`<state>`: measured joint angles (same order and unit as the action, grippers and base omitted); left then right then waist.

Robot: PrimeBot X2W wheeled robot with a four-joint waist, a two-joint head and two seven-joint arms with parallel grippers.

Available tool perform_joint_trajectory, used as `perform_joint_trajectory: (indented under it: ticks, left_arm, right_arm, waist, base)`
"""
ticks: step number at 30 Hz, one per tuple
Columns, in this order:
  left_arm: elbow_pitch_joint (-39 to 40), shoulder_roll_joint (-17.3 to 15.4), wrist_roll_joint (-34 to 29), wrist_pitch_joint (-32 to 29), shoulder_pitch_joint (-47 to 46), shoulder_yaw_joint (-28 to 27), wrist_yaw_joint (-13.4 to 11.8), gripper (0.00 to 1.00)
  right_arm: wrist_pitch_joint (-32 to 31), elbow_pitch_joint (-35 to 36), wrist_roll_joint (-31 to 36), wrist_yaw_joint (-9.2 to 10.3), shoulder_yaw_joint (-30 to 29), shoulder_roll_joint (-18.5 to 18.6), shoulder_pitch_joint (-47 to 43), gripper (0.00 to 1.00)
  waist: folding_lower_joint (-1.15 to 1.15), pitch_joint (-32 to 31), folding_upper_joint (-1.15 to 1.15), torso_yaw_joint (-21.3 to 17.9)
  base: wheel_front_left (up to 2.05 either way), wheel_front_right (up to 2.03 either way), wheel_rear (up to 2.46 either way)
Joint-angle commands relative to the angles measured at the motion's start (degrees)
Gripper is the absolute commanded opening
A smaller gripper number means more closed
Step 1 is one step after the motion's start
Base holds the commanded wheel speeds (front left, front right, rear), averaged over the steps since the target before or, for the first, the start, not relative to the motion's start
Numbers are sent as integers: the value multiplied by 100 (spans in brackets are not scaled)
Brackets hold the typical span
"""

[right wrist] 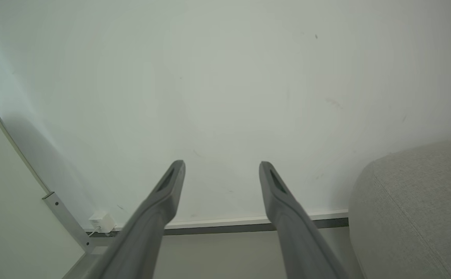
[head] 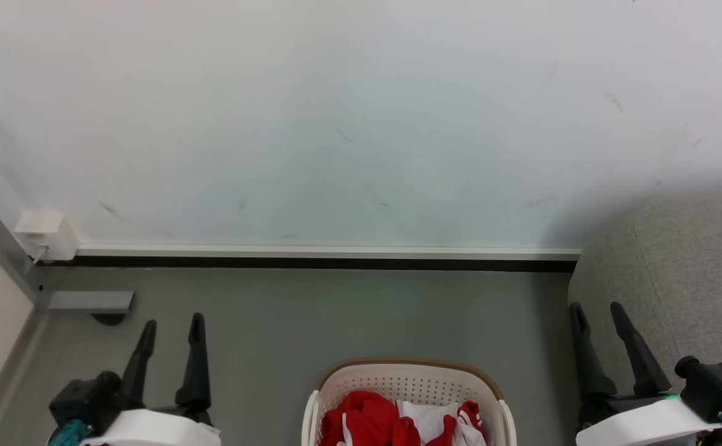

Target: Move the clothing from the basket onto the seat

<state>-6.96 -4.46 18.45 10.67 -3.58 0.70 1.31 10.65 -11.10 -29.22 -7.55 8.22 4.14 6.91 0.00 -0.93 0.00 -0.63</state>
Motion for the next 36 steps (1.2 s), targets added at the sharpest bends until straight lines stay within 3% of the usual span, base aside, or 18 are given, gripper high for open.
perform_joint_trajectory:
  ticks: [1,36]
  left_arm:
    - [61,-63,-189,52,10,16,-32,100]
    - [77,-89,-1620,429,74,149,-78,100]
  right_arm:
    - [58,15,163,8,17,50,100,100]
    - [432,-71,1445,12,205,48,165,100]
  waist:
    - [0,-8,0,4]
    - [0,-55,0,-32]
  base:
    - [0,0,0]
    - [0,0,0]
